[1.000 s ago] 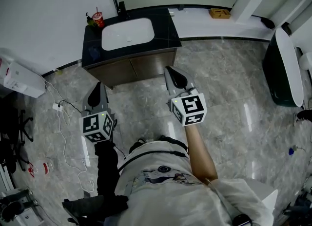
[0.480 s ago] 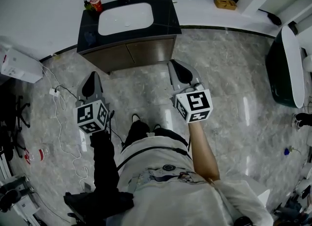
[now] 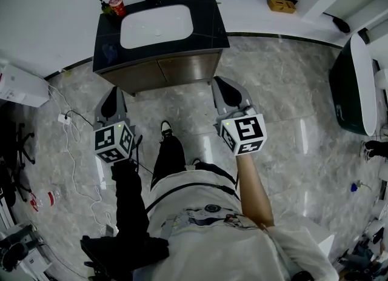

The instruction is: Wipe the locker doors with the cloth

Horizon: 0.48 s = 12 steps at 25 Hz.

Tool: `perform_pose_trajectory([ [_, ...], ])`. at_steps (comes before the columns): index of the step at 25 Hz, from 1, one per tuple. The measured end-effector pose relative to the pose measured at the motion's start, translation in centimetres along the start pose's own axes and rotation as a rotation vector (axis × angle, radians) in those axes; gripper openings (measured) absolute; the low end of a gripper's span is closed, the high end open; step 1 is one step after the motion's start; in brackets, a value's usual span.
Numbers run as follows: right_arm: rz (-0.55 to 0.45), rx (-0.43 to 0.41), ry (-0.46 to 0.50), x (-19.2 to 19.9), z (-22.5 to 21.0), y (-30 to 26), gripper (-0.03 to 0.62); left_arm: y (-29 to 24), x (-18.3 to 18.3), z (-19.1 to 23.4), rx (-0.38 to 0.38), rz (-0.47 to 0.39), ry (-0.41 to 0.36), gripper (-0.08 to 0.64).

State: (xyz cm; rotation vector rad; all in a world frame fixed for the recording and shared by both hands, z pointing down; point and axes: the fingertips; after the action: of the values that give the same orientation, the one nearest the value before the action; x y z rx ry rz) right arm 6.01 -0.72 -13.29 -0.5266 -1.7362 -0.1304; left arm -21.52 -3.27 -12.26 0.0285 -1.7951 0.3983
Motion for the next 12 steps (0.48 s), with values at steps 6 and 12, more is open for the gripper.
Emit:
perform_pose_trajectory([
  [6, 0.006, 0.058, -0.003, -1.6, -1.9, -6.5, 0.005, -7.0, 0.3, 3.5, 0.039, 0.012, 0.010, 0.000],
  [12, 0.014, 0.082, -0.001, -3.2, -1.4, -15.0, 0.005, -13.7, 2.4, 8.8, 0.080, 0.062, 0.020, 0.000],
])
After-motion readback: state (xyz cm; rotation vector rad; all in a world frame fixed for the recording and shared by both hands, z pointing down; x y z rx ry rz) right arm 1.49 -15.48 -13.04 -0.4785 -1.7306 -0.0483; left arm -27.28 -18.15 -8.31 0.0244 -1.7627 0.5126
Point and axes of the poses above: the fingertips, and each gripper's own axes: y backward along the fingers, z to its left, x out of its underside, and after that the axes turned 12 degrees about -y, right-handed
